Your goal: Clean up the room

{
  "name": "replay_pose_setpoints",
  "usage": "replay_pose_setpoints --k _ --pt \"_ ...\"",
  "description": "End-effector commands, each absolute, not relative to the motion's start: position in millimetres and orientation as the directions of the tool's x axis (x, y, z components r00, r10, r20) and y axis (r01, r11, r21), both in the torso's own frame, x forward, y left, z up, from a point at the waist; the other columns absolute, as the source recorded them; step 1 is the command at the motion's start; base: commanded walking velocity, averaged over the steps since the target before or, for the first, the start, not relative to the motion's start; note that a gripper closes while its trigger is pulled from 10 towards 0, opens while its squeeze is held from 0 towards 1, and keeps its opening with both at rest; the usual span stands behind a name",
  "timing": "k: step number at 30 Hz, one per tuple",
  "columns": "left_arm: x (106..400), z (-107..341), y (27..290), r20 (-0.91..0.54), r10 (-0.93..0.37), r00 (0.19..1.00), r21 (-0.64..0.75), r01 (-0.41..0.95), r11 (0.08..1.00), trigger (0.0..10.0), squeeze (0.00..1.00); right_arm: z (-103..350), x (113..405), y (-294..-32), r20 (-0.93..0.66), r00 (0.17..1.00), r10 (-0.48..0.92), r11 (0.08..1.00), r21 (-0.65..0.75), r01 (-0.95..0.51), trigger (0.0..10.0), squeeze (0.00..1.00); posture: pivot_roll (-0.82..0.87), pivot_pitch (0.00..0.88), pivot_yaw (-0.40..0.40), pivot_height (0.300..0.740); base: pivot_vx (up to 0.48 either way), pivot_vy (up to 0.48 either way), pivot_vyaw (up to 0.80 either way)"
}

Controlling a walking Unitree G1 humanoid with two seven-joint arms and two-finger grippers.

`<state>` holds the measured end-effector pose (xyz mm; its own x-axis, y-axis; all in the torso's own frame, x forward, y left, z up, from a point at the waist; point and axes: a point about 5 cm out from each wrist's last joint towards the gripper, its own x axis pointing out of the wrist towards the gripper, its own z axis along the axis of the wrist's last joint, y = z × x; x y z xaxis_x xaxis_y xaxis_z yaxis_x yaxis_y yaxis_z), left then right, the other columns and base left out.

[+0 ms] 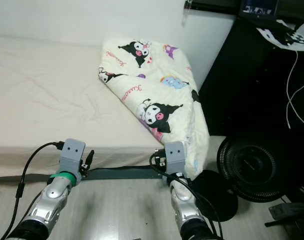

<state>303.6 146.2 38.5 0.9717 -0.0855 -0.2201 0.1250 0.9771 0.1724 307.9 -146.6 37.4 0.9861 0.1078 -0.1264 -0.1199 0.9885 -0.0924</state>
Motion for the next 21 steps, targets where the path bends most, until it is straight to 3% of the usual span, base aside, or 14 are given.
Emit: replay_pose_setpoints --k 1,21 --pt "304.5 38.0 141.2 -0.221 -0.096 0.971 0.171 0.135 0.976 10.0 0.00 35.2 307.7 -147.7 -0.144 0.984 0.107 0.988 -0.099 -0.122 10.0 0.00 0.06 0.019 -0.036 0.740 0.000 0.000 0.00" --pt "300.1 33.3 138.5 -0.238 -0.114 0.965 0.173 0.157 0.972 10.0 0.00 27.9 300.4 -150.7 -0.163 0.982 0.091 0.989 -0.096 -0.108 10.0 0.00 0.05 0.044 -0.031 0.740 0.000 0.000 0.00"
